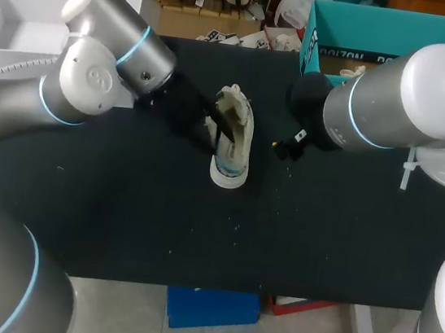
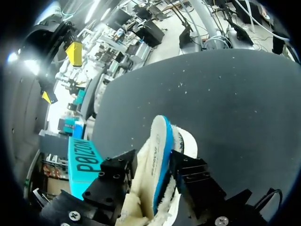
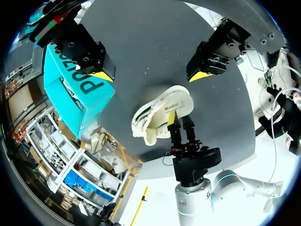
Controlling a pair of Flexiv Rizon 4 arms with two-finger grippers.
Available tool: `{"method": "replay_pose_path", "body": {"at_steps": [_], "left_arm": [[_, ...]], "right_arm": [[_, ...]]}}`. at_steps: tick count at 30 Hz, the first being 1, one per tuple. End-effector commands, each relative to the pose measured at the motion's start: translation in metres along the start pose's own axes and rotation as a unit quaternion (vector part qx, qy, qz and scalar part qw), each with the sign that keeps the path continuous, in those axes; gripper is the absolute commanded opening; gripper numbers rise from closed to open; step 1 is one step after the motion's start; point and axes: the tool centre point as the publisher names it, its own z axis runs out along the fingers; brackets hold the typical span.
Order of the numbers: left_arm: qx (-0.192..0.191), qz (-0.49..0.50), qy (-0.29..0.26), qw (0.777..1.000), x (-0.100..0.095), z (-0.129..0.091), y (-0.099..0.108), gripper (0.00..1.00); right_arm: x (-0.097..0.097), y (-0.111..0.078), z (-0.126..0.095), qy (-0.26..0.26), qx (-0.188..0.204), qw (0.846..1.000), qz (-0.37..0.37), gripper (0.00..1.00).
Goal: Take the shoe out of the shoebox, open the shoe tongue, remove and reinsert the insole, then place the shoe into the shoebox
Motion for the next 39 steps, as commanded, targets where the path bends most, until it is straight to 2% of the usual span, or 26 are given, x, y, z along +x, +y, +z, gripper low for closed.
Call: {"method": "replay_pose_path", "body": {"at_steps": [1, 4, 9, 29, 35, 38, 39], "left_arm": [[0.004, 0.003, 0.004, 1.000, -0.002, 0.006, 0.003, 0.00], [0.003, 0.007, 0.007, 1.000, -0.003, 0.006, 0.003, 0.00], [-0.035, -0.004, 0.028, 0.999, -0.004, 0.006, 0.010, 0.00], [-0.120, -0.053, 0.072, 0.989, -0.003, 0.007, 0.040, 0.00], [-0.101, -0.042, 0.084, 0.990, -0.006, 0.015, 0.035, 0.01], [-0.067, -0.031, 0.084, 0.994, -0.005, 0.016, 0.027, 0.44], [-0.061, -0.032, 0.081, 0.994, -0.004, 0.015, 0.025, 0.71]], "right_arm": [[0.001, 0.000, 0.001, 0.000, -0.001, 1.000, 0.000, 1.00], [0.001, 0.000, 0.001, 0.000, -0.001, 1.000, 0.000, 1.00], [0.001, 0.000, 0.001, 0.000, -0.001, 1.000, 0.000, 1.00], [0.001, 0.000, 0.001, 0.000, -0.001, 1.000, 0.000, 1.00], [0.001, 0.000, 0.001, 0.000, -0.001, 1.000, 0.000, 1.00], [0.001, 0.000, 0.001, 0.000, -0.001, 1.000, 0.000, 1.00], [0.001, 0.000, 0.001, 0.000, -0.001, 1.000, 0.000, 1.00]]}}
